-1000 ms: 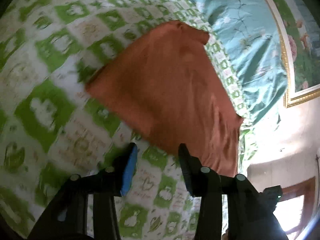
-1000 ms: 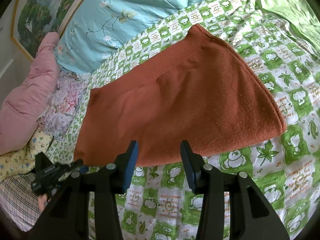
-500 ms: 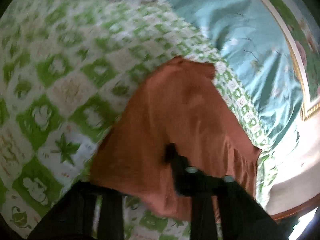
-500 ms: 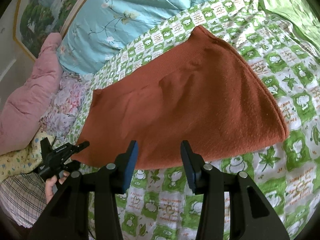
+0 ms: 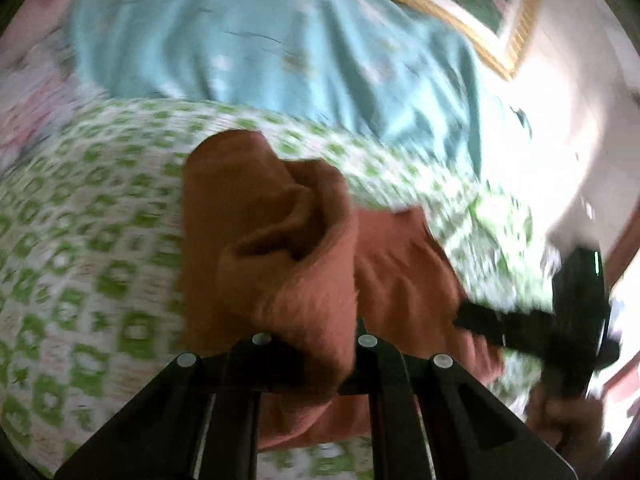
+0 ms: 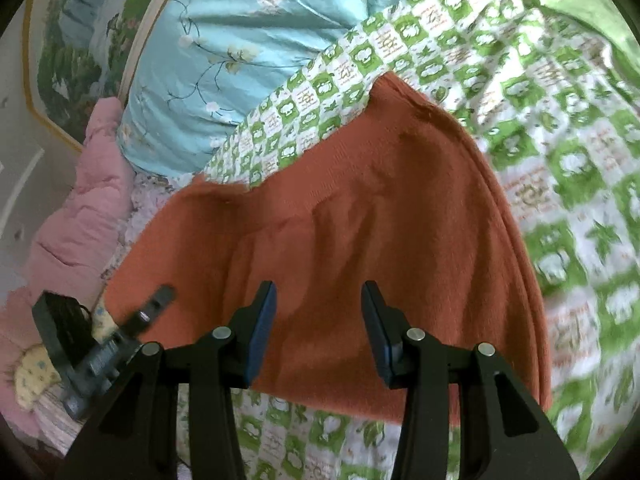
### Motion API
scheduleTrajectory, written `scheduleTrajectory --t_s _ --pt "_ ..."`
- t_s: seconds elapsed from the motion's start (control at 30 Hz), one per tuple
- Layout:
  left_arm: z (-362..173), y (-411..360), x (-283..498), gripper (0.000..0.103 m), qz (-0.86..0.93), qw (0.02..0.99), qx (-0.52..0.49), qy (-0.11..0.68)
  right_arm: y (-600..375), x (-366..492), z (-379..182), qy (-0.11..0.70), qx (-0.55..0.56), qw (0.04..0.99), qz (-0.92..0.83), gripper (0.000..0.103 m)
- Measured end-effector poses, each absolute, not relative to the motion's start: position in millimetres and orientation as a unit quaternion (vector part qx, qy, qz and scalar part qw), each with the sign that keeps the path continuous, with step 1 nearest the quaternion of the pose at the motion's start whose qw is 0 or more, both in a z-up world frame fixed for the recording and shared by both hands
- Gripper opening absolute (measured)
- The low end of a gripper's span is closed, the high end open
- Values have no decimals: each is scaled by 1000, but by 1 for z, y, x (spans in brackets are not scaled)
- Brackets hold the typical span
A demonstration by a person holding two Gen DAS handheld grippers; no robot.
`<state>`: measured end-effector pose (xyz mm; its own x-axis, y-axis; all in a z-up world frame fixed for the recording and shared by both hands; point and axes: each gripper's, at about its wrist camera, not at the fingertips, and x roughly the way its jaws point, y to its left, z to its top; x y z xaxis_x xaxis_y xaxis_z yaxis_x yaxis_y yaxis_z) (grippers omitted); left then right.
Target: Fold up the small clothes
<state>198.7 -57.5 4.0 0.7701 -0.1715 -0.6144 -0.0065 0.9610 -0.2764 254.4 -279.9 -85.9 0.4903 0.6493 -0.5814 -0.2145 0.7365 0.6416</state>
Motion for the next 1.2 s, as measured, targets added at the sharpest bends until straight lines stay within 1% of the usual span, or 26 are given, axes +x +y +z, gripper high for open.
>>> scheduleTrajectory --t_s 0.03,0.1,0.13,0.2,0.47,0.5,0.53,0.57,0.6,0.67,0.77,0.9,1.0,1.2 --pt "-3 -70 202 9 -50 930 -118 345 -279 261 -87 439 252 820 267 51" --pt "-22 -92 208 9 -57 924 -91 368 -275 275 -90 448 260 809 280 59" --pt "-31 -99 209 9 -57 921 -81 378 -272 283 -92 451 266 800 291 61" --pt "-39 -102 207 9 -60 918 -77 385 -263 299 -99 464 283 778 315 67" --pt "-37 -110 191 9 -66 925 -30 374 -200 355 -118 516 265 723 375 69" --pt "-38 -112 192 9 -65 924 -27 375 -192 361 -119 521 251 726 373 65" --pt "-37 -113 192 9 -65 924 -24 376 -184 365 -120 524 234 729 372 55" --pt "-35 -116 193 9 -63 925 -19 375 -176 368 -120 526 216 735 370 23" --pt "-32 -117 193 9 -64 925 -18 374 -172 370 -119 528 200 742 362 15" --pt "-20 -120 197 9 -73 929 -22 362 -172 373 -108 516 184 753 364 15" --pt "-1 -139 208 10 -103 932 -32 346 -184 364 -66 464 143 788 379 15" --pt "3 -172 223 10 -137 931 -43 336 -215 361 -31 426 109 820 365 15" --pt "-10 -192 232 10 -160 919 -54 356 -245 366 -39 434 103 829 337 15" --pt "-32 -221 241 10 -185 902 -64 386 -297 372 -80 463 139 825 292 15"
